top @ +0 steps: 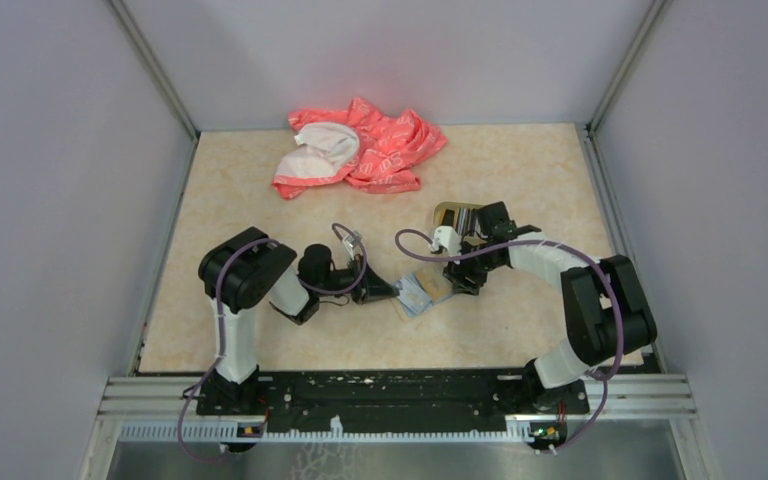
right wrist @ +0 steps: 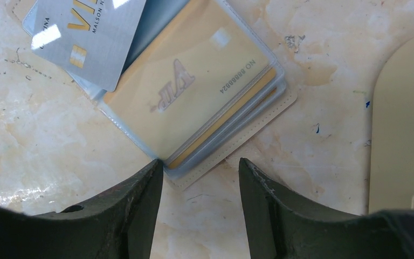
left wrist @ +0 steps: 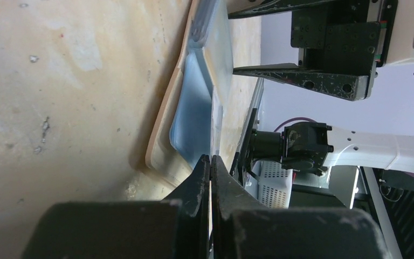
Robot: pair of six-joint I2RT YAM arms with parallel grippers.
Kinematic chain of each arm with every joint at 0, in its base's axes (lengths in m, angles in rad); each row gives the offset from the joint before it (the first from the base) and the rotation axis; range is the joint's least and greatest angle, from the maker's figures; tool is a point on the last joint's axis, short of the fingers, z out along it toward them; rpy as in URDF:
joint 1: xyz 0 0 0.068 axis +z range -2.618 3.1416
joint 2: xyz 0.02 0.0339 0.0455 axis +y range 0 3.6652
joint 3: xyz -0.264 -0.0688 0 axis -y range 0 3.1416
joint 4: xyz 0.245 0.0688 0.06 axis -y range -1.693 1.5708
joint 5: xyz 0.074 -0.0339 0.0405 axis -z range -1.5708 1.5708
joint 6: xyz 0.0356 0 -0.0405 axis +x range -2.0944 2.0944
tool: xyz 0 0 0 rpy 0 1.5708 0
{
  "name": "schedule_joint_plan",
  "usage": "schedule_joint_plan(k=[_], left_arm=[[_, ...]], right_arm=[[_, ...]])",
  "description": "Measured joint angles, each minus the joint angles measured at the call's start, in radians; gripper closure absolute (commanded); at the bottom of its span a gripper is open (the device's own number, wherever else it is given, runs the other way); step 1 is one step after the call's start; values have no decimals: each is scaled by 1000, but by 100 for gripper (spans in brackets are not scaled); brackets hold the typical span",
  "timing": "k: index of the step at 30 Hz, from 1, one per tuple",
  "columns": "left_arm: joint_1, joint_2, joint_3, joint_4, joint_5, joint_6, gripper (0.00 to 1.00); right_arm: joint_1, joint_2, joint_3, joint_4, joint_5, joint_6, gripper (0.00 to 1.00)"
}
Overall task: Put the credit cards into the card holder
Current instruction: Insert the credit card into the card holder.
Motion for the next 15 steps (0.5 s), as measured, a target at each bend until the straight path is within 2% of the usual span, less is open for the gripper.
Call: schedule_joint_plan(k=[15], left_arm=[[-3, -1, 42, -106, -11, 16, 100]], right_arm=[[8, 0, 0, 3, 9, 11, 46]])
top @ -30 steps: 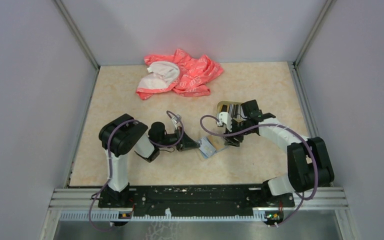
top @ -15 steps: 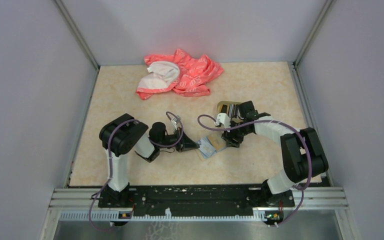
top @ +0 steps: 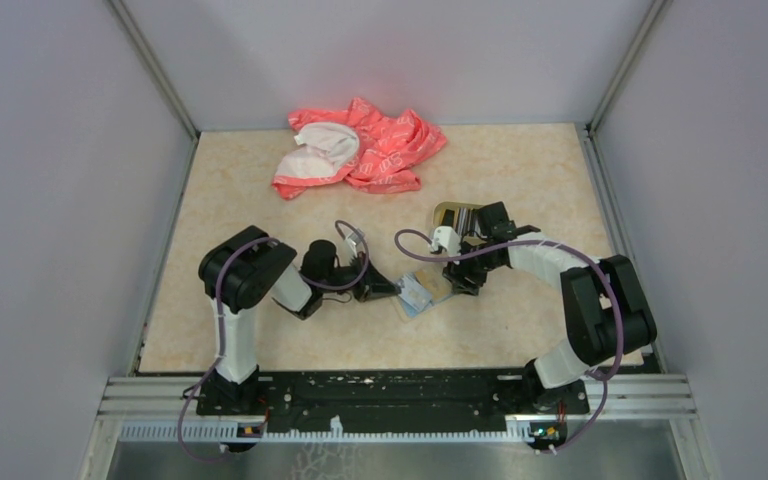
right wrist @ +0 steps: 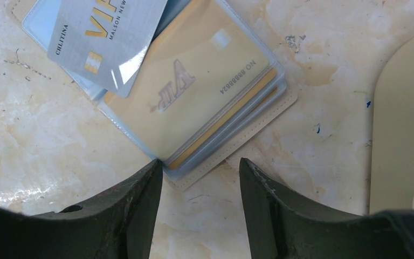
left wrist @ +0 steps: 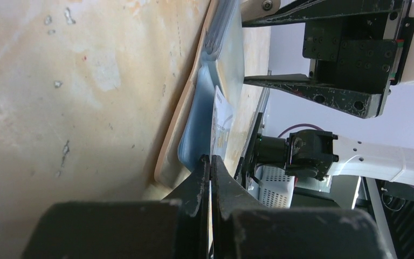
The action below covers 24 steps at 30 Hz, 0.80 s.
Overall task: Put the credit cards into the card holder
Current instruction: Insert the credit card into the card holder.
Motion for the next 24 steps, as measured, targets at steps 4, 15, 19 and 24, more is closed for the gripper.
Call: schedule_joint_plan(k=[4, 15, 19, 24], left_arm=[[-5, 0, 19, -21, -6, 2, 100], [-24, 0, 75, -91, -6, 21, 100], [-33, 2, 93, -103, -3, 22, 100], [-35, 3, 100, -128, 6, 23, 100]], right_arm=[[0, 0, 0, 1, 0, 0, 46], [0, -2, 0, 5, 0, 1, 45], [0, -3, 0, 6, 0, 1, 45], [1, -4, 0, 6, 0, 1, 45]])
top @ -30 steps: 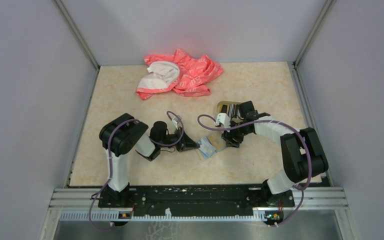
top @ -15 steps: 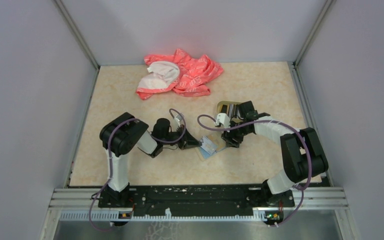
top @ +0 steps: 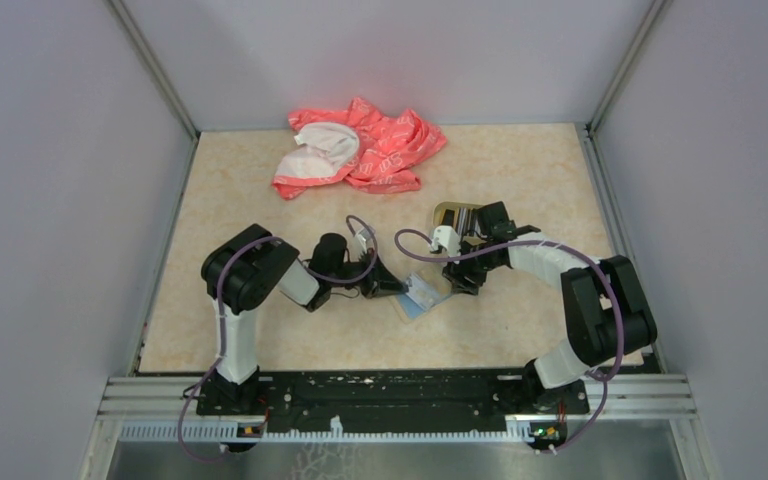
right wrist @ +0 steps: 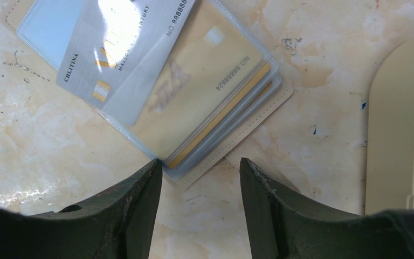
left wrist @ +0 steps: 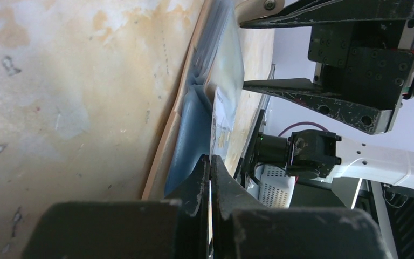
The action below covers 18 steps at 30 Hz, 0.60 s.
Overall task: Put the credit cards into the card holder
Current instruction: Insert the credit card into the card holder.
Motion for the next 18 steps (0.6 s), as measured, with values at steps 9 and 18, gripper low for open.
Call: schedule_joint_plan(k=[9, 18], left_arm=[[0, 0, 34, -113, 21, -1, 100], [0, 0, 79, -206, 28, 1, 100]], right_arm=[[0, -2, 0, 6, 1, 0, 45], [0, -12, 0, 13, 4, 0, 45]])
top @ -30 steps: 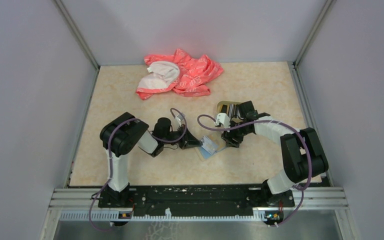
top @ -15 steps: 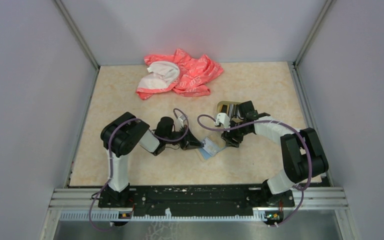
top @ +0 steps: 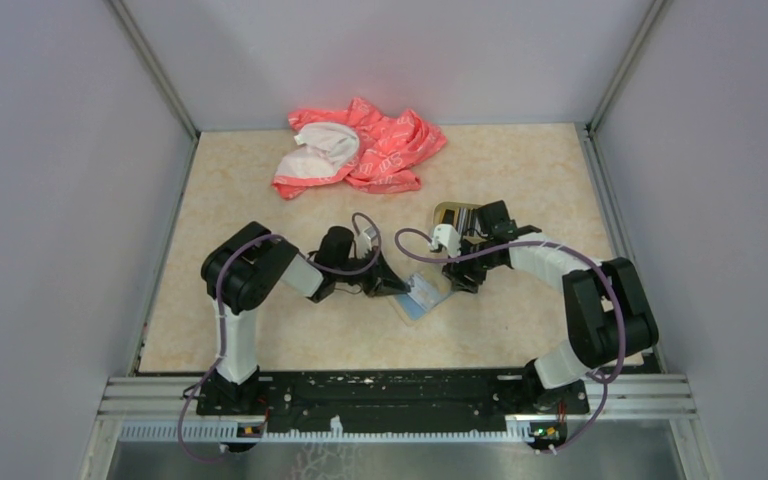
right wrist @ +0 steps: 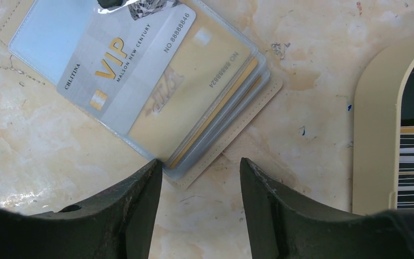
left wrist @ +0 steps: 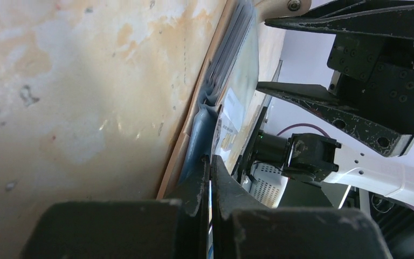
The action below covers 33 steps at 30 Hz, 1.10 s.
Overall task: Put the credit cards into the card holder
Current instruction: Insert the credit card into the card holder.
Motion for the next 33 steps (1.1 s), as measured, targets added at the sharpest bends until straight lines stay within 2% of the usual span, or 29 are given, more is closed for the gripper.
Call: schedule_joint_plan(k=[7, 12, 14, 17, 20, 23, 27, 33], left_arm=[[0, 0, 48, -51, 5, 6, 100], [0, 3, 70, -64, 5, 6, 94], [0, 6, 72, -66, 5, 5, 92], [0, 11, 79, -69, 6, 5, 88], [0, 18, 86, -71, 8, 5, 85], [-1, 28, 90, -71, 11, 5, 84], [-1, 45, 100, -64, 17, 3, 82], [-1, 52, 101, -51, 24, 0, 80]], right_arm=[[0, -6, 0, 7, -1, 1, 43], [0, -55, 0, 8, -14, 6, 45], [0, -87, 0, 7, -40, -5, 50], [19, -148, 0, 0, -98, -36, 68], [103, -200, 0, 0, -136, -66, 87], [225, -204, 5, -1, -132, -72, 99], [365, -152, 34, 14, -51, -55, 100], [452, -89, 19, 86, 84, -28, 100]])
